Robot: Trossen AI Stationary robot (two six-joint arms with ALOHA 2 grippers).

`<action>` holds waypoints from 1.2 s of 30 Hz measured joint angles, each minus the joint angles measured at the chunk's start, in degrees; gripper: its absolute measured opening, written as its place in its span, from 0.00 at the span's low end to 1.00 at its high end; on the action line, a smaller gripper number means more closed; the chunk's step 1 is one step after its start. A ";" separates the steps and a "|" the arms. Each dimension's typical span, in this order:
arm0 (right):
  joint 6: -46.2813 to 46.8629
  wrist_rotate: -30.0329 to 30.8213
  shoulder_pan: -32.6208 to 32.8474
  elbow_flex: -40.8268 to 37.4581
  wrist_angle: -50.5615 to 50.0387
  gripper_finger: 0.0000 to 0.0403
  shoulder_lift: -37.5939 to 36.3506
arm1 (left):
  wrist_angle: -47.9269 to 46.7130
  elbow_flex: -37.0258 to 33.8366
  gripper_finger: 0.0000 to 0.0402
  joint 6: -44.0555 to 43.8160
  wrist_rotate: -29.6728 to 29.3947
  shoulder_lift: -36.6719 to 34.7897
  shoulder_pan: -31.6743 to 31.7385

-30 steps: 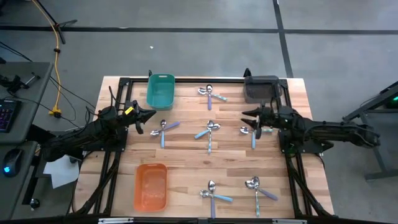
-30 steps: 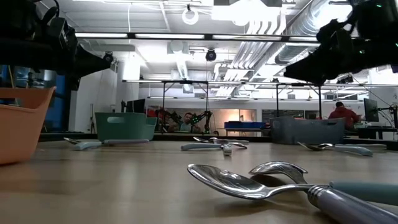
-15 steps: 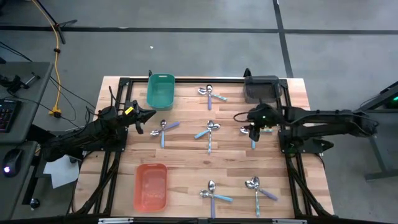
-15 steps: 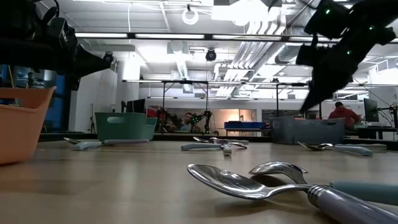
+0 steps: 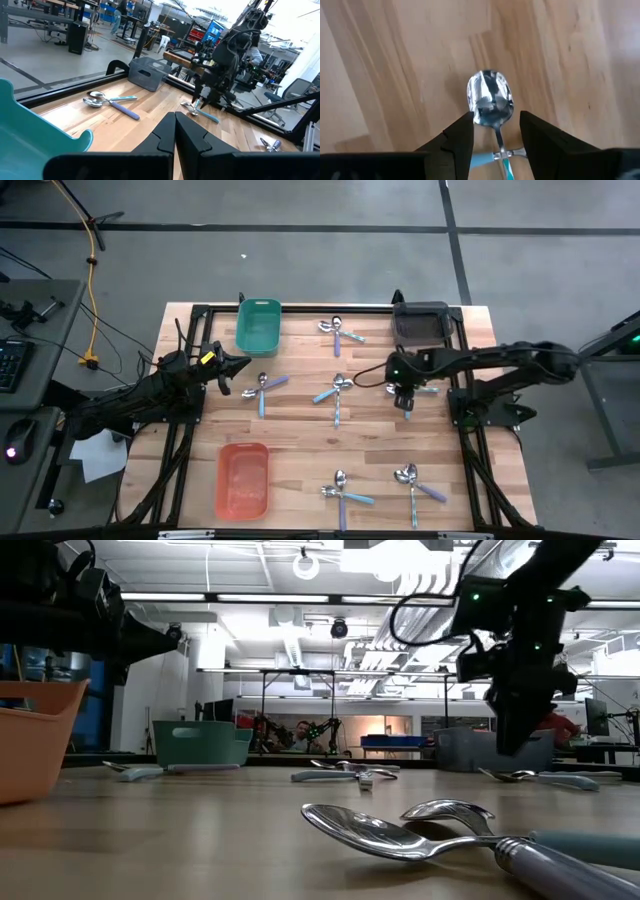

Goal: Sort silverware by color (type)
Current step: Put the blue spoon into the green bin

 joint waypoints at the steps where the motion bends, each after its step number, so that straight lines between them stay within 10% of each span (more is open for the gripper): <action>1: -0.69 0.00 0.00 0.66 -0.81 0.36 1.11 | -0.01 0.00 0.00 0.00 0.00 0.00 0.00; 16: -4.23 -0.20 -1.77 2.57 -3.76 0.34 11.60 | -0.02 0.00 0.00 0.02 -0.15 0.00 0.00; 36: -5.21 -0.26 -3.13 2.52 -3.77 0.01 12.12 | -0.04 0.00 0.00 6.64 -1.55 0.00 -0.02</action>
